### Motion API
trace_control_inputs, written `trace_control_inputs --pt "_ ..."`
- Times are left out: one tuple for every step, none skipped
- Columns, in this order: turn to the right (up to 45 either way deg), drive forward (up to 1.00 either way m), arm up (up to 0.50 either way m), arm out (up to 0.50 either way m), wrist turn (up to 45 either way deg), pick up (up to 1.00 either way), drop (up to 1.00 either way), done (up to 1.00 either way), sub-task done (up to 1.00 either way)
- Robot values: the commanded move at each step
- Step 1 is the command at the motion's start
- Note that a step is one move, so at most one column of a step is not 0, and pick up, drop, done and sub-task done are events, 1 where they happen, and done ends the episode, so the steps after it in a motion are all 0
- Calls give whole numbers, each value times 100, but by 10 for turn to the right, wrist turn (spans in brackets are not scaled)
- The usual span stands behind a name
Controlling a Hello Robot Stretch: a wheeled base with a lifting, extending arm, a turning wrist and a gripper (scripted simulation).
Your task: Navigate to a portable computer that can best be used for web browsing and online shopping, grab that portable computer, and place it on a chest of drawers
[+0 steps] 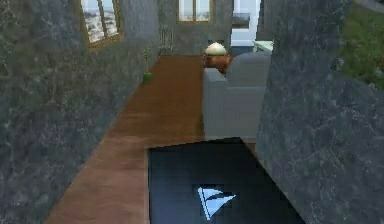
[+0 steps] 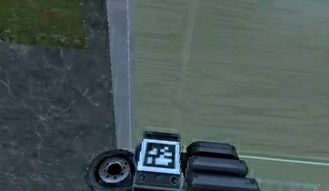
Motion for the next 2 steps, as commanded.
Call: trace_control_inputs --pt "0 20 0 0 0 0 0 0 0" --pt "-150 0 0 0 0 0 0 0 0"
